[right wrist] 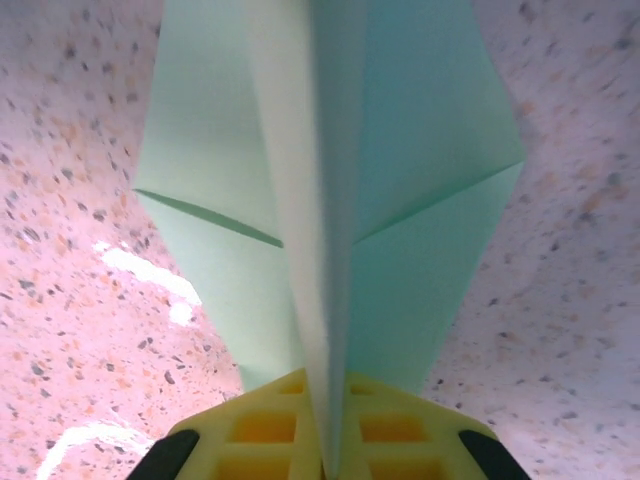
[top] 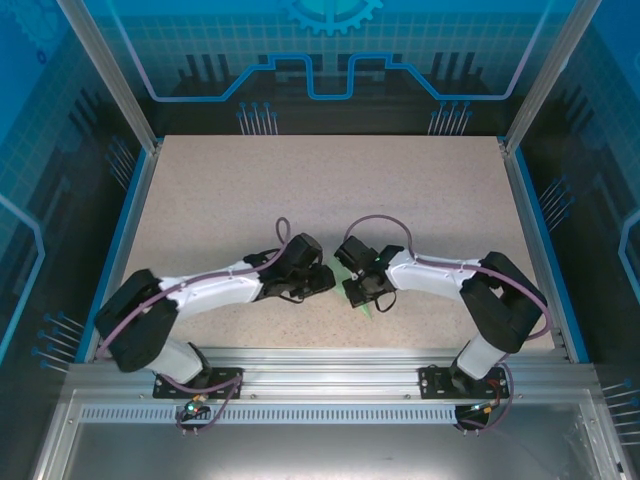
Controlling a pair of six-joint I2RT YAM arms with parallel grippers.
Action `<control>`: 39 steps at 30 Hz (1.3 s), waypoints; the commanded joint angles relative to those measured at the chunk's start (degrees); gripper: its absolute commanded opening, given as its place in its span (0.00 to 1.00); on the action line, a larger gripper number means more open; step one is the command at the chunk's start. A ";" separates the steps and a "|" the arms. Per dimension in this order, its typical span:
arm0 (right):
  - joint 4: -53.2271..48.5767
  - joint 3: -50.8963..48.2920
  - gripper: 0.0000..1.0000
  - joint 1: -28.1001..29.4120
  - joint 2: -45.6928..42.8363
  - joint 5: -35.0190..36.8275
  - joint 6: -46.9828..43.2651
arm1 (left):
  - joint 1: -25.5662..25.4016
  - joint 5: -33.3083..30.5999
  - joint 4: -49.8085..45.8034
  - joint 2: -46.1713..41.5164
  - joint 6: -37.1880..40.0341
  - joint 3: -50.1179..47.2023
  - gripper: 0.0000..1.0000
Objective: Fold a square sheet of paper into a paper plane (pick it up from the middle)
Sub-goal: Move a paper plane to the center of the table.
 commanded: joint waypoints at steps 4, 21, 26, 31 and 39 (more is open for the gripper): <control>-3.29 6.44 0.10 -6.34 0.45 -0.82 6.12 | -0.11 -10.92 -7.58 -10.03 -0.96 -4.14 0.46; -9.37 20.36 0.22 -7.13 14.86 1.74 10.10 | 0.03 -10.27 -7.99 -13.29 -1.60 -7.83 0.48; -11.03 21.61 0.26 -7.02 15.01 2.73 9.33 | 0.03 -9.94 -7.71 -12.54 -1.46 -7.30 0.48; -10.77 21.72 0.20 -6.80 16.58 2.49 9.41 | 0.06 -9.75 -7.89 -11.92 -1.38 -6.87 0.48; -11.68 23.48 0.07 -5.79 23.40 2.16 8.33 | 0.08 -9.59 -8.04 -10.95 -1.60 -6.52 0.47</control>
